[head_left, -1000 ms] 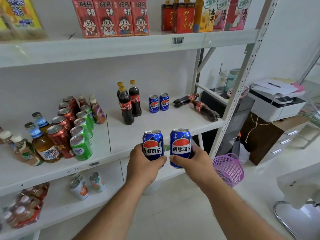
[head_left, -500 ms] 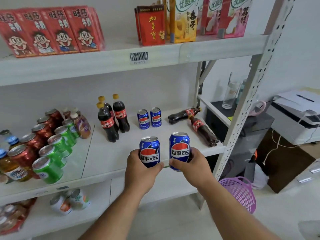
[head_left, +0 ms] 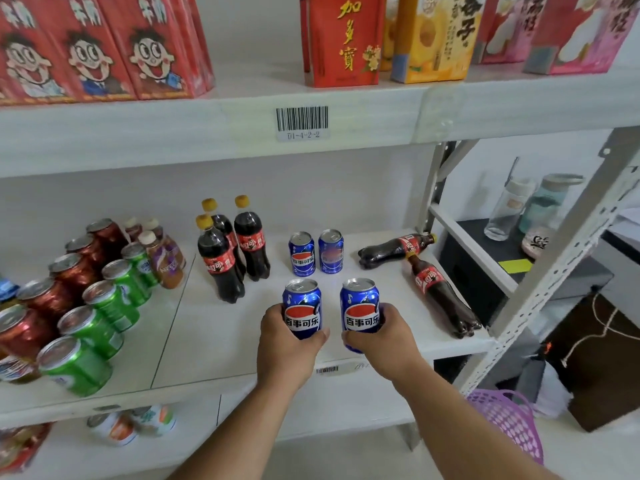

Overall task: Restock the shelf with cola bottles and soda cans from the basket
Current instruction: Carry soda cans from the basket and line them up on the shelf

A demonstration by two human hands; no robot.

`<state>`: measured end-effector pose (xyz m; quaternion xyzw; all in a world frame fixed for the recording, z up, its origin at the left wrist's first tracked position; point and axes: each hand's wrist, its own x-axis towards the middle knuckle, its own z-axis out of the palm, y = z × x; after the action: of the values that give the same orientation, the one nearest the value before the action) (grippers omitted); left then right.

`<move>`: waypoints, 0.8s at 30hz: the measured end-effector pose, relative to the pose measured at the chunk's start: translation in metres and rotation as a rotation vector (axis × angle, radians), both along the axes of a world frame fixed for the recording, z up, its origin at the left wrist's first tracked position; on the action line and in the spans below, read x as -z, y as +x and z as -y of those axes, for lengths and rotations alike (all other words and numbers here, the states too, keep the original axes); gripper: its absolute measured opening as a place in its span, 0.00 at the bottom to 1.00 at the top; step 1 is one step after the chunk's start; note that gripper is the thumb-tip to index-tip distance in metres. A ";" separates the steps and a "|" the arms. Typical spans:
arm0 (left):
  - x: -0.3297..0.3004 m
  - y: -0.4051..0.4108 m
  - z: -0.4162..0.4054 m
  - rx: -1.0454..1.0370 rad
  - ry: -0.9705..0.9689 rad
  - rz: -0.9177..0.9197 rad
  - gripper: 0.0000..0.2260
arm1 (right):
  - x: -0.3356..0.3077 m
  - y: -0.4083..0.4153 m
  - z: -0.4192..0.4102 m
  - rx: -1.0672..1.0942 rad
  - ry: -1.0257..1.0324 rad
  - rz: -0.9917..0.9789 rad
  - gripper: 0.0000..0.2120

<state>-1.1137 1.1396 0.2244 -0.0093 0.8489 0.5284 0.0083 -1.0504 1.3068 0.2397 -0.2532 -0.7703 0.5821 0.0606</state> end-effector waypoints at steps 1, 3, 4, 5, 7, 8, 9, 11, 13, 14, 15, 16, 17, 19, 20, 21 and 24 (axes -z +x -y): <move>0.004 -0.007 -0.001 0.000 -0.002 0.005 0.34 | 0.003 -0.008 0.000 0.002 0.009 0.009 0.29; 0.011 -0.021 -0.003 0.009 0.004 0.014 0.33 | 0.009 -0.021 0.001 0.004 0.017 0.018 0.30; 0.014 -0.027 -0.004 0.014 0.007 0.017 0.32 | 0.012 -0.027 0.001 0.002 0.021 0.023 0.30; 0.017 -0.032 -0.006 0.018 0.011 0.016 0.31 | 0.014 -0.032 0.001 -0.001 0.027 0.026 0.29; 0.023 -0.044 -0.009 0.024 0.017 0.014 0.28 | 0.017 -0.044 0.000 -0.007 0.041 0.029 0.27; 0.026 -0.049 -0.011 0.025 0.014 0.011 0.29 | 0.018 -0.050 -0.001 -0.010 0.050 0.033 0.27; 0.030 -0.055 -0.012 0.025 0.008 0.008 0.29 | 0.021 -0.056 -0.001 -0.013 0.064 0.035 0.27; 0.038 -0.065 -0.016 0.024 -0.004 0.008 0.31 | 0.027 -0.068 -0.004 -0.018 0.095 0.041 0.29; 0.045 -0.075 -0.020 0.010 -0.005 0.007 0.32 | 0.034 -0.078 -0.008 -0.016 0.109 0.047 0.30; 0.048 -0.079 -0.022 0.001 -0.003 0.005 0.32 | 0.037 -0.083 -0.011 -0.015 0.115 0.051 0.30; 0.050 -0.082 -0.025 -0.007 -0.002 0.006 0.32 | 0.040 -0.087 -0.014 -0.014 0.118 0.057 0.30; 0.053 -0.086 -0.027 -0.014 0.004 0.008 0.32 | 0.044 -0.091 -0.018 -0.015 0.118 0.066 0.30; 0.056 -0.089 -0.029 -0.023 0.006 0.016 0.32 | 0.048 -0.095 -0.022 -0.016 0.116 0.076 0.30; 0.060 -0.095 -0.033 -0.041 -0.007 0.031 0.32 | 0.056 -0.103 -0.029 -0.017 0.109 0.095 0.32; 0.063 -0.098 -0.035 -0.048 -0.016 0.033 0.32 | 0.059 -0.107 -0.031 -0.020 0.105 0.106 0.33; 0.066 -0.101 -0.037 -0.052 -0.030 0.033 0.33 | 0.062 -0.111 -0.034 -0.024 0.103 0.113 0.33; 0.071 -0.110 -0.043 -0.061 -0.063 0.031 0.34 | 0.067 -0.122 -0.036 -0.036 0.079 0.107 0.33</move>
<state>-1.2240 1.1825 0.1530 -0.0438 0.8643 0.5011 0.0051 -1.1726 1.3433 0.1730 -0.2675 -0.7993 0.5378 0.0188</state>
